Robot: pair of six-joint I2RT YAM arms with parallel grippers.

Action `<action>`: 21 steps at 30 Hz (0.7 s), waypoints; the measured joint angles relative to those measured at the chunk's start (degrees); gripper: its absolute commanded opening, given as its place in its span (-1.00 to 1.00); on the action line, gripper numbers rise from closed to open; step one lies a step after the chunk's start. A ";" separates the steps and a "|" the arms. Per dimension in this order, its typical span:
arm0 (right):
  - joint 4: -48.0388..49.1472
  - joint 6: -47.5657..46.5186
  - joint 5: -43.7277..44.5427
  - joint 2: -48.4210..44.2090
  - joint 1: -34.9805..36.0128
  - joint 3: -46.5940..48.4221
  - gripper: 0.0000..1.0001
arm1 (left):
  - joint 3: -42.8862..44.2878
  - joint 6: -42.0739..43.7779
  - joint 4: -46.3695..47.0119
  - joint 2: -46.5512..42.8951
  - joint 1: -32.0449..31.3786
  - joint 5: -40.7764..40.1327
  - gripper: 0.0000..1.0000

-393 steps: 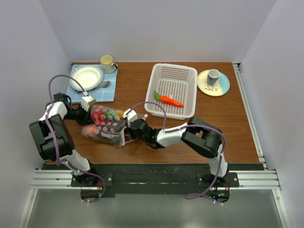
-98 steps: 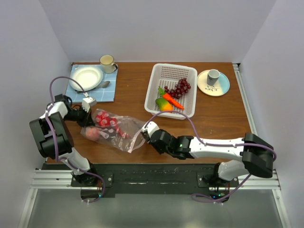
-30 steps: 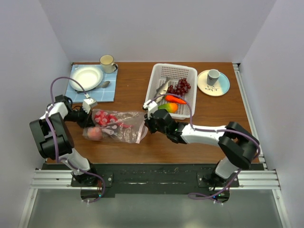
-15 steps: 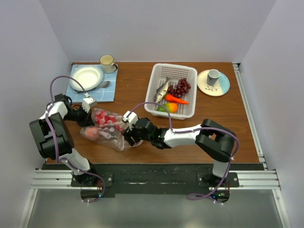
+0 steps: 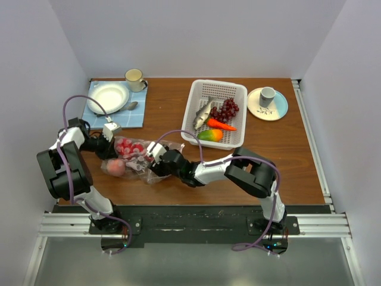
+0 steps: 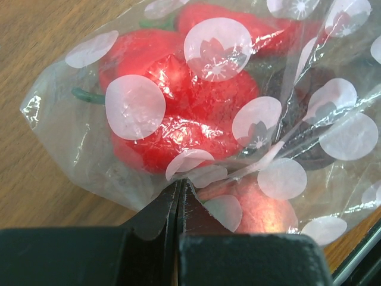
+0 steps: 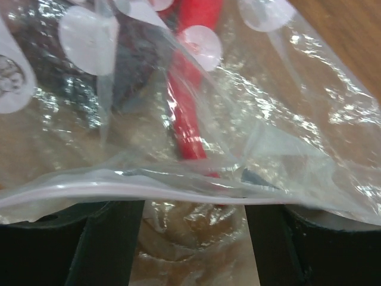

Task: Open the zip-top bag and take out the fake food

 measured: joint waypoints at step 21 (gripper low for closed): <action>4.61 2.05 -3.91 0.48 -0.20 0.37 -0.06 | 0.76 0.22 -1.03 1.01 0.00 -0.22 -1.00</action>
